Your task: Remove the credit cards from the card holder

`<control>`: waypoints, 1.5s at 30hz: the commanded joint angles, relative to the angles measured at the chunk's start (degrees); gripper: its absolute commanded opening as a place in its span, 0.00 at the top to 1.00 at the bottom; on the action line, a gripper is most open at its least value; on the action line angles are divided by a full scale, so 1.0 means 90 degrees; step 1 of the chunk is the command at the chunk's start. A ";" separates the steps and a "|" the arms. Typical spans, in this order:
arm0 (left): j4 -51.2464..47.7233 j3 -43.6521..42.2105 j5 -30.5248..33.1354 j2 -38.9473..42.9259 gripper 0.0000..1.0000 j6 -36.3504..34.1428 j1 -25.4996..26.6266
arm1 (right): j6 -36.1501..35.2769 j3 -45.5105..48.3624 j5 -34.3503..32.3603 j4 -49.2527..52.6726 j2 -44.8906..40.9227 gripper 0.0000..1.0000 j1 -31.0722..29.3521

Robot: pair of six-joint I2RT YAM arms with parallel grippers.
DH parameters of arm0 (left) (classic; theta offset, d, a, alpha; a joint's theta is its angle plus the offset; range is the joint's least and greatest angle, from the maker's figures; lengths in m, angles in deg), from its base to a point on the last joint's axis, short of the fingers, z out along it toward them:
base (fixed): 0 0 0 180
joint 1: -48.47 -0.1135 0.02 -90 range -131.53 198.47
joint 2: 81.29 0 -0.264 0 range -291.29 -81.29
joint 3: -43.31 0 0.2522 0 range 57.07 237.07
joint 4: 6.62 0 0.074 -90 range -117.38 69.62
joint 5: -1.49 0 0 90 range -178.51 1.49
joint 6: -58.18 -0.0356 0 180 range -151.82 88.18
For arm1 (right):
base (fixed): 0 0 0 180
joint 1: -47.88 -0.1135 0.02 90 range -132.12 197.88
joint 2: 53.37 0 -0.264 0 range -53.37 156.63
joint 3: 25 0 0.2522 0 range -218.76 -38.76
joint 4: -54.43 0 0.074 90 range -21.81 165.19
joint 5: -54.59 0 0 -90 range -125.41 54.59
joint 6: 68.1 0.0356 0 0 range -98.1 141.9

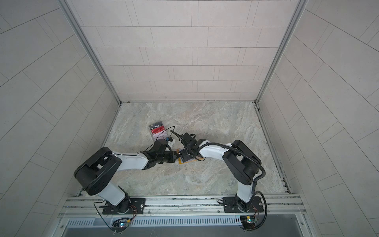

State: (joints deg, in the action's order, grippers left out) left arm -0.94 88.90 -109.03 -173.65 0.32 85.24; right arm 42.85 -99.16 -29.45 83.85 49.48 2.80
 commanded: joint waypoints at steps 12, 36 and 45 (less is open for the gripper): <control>-0.0129 -0.0109 0.0191 -0.0143 1.00 -0.0056 0.0025 | -0.0022 0.0010 -0.0170 0.0097 0.0062 0.41 -0.0041; -0.0324 -0.0070 0.0212 -0.0141 1.00 -0.0250 0.0025 | -0.0007 0.0246 -0.0662 0.0389 -0.0470 0.47 0.0252; -0.0386 -0.0034 0.0229 -0.0130 1.00 -0.0282 0.0025 | -0.0018 0.0304 -0.0946 0.0529 -0.0673 0.50 0.0320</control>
State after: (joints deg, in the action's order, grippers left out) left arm -0.88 88.86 -108.33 -173.76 -1.25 85.24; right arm 42.92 -96.85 -35.09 86.48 45.91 5.36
